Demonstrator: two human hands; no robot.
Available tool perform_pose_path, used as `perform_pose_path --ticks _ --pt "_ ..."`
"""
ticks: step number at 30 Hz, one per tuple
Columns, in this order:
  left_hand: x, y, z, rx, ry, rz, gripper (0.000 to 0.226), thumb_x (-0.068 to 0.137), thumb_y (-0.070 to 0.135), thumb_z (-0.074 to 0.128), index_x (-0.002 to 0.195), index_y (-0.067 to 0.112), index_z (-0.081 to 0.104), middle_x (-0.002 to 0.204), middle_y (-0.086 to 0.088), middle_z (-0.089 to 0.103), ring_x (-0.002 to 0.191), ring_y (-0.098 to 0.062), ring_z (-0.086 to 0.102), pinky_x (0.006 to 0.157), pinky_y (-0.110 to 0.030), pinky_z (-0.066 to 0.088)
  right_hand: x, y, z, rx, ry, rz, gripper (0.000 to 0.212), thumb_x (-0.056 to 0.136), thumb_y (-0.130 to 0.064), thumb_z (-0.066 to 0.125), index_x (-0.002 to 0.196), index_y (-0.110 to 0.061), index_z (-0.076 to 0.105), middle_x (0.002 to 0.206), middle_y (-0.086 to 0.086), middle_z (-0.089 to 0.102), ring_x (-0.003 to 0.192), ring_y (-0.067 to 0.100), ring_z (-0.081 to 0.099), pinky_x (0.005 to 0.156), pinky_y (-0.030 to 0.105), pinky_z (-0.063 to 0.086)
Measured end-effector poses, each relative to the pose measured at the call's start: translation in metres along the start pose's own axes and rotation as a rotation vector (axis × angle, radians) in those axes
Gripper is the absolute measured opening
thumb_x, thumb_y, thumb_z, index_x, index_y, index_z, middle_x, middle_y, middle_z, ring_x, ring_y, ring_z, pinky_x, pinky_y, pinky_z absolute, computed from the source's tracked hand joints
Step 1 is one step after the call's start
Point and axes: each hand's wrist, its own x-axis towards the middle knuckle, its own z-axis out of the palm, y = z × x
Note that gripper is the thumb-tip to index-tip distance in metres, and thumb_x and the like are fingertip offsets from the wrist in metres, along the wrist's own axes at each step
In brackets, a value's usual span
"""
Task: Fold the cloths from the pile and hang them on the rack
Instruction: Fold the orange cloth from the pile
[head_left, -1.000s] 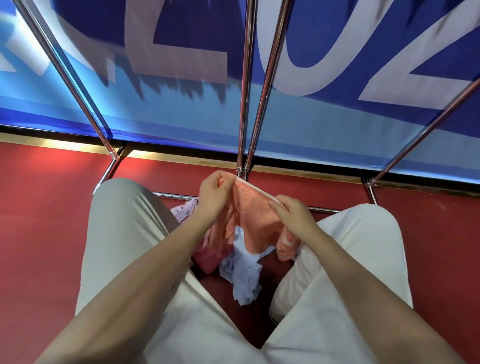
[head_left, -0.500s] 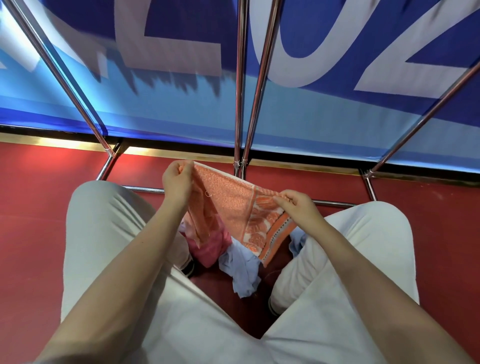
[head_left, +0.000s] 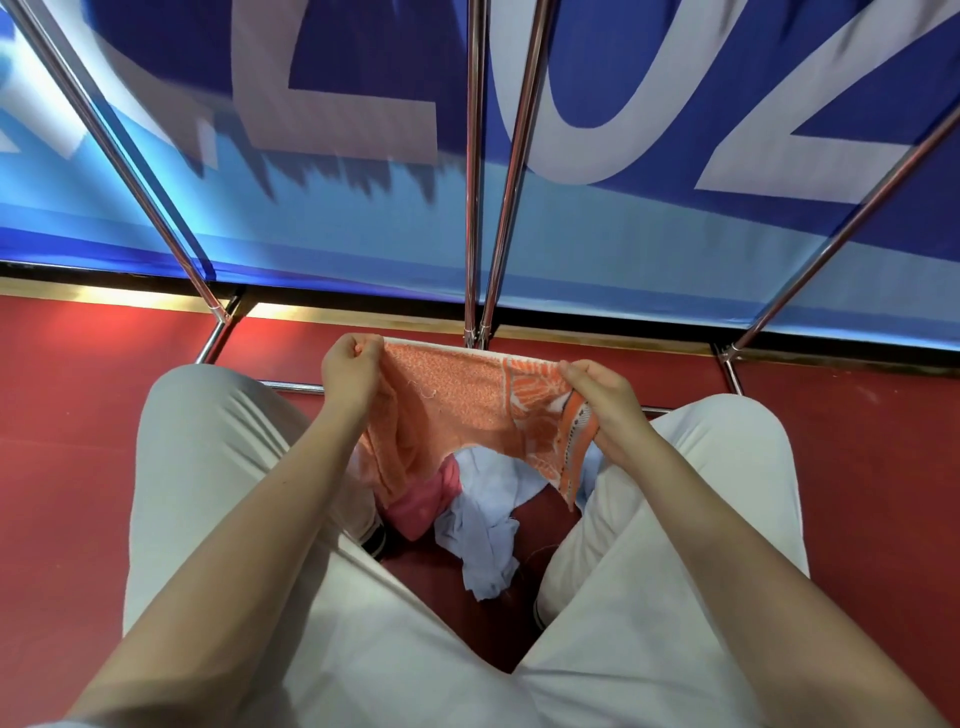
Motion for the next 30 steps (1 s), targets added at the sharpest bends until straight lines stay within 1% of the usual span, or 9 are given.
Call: perform_pose_path --ticks 5,8,12,16,19,22,25,28,30 --pt "-0.002 -0.003 0.002 0.025 -0.048 -0.033 0.019 0.097 0.022 0.048 0.084 0.013 0.058 0.07 -0.001 0.052 0.064 -0.015 0.049 0.059 -0.028 0.042 0.003 -0.001 0.001 0.069 0.05 0.028 0.017 0.095 -0.02 0.058 0.08 -0.013 0.063 0.077 0.007 0.068 0.075 0.023 0.064 0.077 0.037 0.051" --pt "-0.002 -0.001 0.003 -0.033 -0.03 -0.077 0.025 0.093 0.009 0.034 0.09 0.012 0.059 0.078 -0.003 0.054 0.071 -0.017 0.05 0.067 -0.03 0.043 0.008 0.003 0.0 0.03 0.152 0.028 0.012 0.095 -0.018 0.056 0.086 -0.013 0.063 0.081 0.009 0.065 0.076 0.024 0.061 0.071 0.036 0.051" --pt "0.002 0.002 0.0 -0.094 -0.013 -0.137 0.032 0.089 -0.001 0.03 0.082 0.017 0.055 0.065 -0.007 0.048 0.054 -0.02 0.046 0.052 -0.026 0.038 0.01 0.006 0.0 -0.041 0.205 -0.021 0.011 0.091 -0.016 0.058 0.096 -0.025 0.064 0.094 0.006 0.064 0.081 0.022 0.06 0.06 0.028 0.045" --pt "-0.003 0.005 0.006 -0.025 -0.056 -0.021 0.031 0.094 0.002 0.04 0.108 0.01 0.066 0.098 -0.008 0.063 0.088 -0.02 0.056 0.078 -0.027 0.043 0.01 0.005 0.006 -0.091 0.168 -0.043 0.011 0.089 -0.017 0.061 0.088 -0.023 0.071 0.085 0.001 0.068 0.085 0.021 0.064 0.074 0.035 0.049" --pt "-0.008 0.012 0.013 -0.047 -0.034 0.059 0.025 0.093 0.009 0.055 0.114 0.012 0.068 0.104 -0.001 0.065 0.097 -0.016 0.059 0.088 -0.028 0.048 0.009 0.001 0.015 -0.055 0.124 -0.043 0.007 0.088 -0.012 0.064 0.087 -0.017 0.07 0.087 0.005 0.069 0.086 0.019 0.065 0.079 0.035 0.054" --pt "-0.013 0.017 0.021 -0.183 -0.039 -0.012 0.016 0.09 0.01 0.063 0.105 0.014 0.07 0.092 -0.002 0.068 0.082 -0.013 0.064 0.074 -0.024 0.054 0.005 -0.007 0.027 0.081 0.025 -0.029 0.011 0.086 -0.002 0.064 0.093 -0.01 0.067 0.092 0.013 0.069 0.084 0.019 0.069 0.074 0.024 0.057" --pt "-0.015 0.018 0.029 -0.305 -0.055 -0.106 0.018 0.088 0.009 0.067 0.106 0.011 0.065 0.084 0.0 0.067 0.072 -0.012 0.063 0.065 -0.024 0.052 0.005 -0.01 0.038 0.05 -0.037 -0.078 0.017 0.083 0.0 0.065 0.094 -0.013 0.068 0.093 0.013 0.07 0.086 0.019 0.07 0.082 0.028 0.057" --pt "-0.017 0.021 0.034 -0.386 -0.118 -0.173 0.005 0.087 0.007 0.068 0.09 0.006 0.065 0.058 0.003 0.064 0.049 -0.008 0.056 0.046 -0.017 0.044 0.005 -0.013 0.048 -0.022 -0.024 -0.117 0.013 0.09 0.003 0.056 0.097 0.0 0.067 0.08 0.008 0.07 0.072 0.009 0.07 0.069 0.02 0.056" --pt "-0.02 0.024 0.038 -0.403 -0.157 -0.202 0.01 0.087 0.009 0.068 0.078 0.009 0.064 0.052 0.004 0.062 0.046 -0.008 0.053 0.042 -0.016 0.041 0.006 -0.014 0.053 -0.103 -0.007 -0.176 0.014 0.092 -0.001 0.056 0.089 -0.004 0.069 0.07 0.003 0.069 0.064 0.007 0.067 0.061 0.02 0.053"
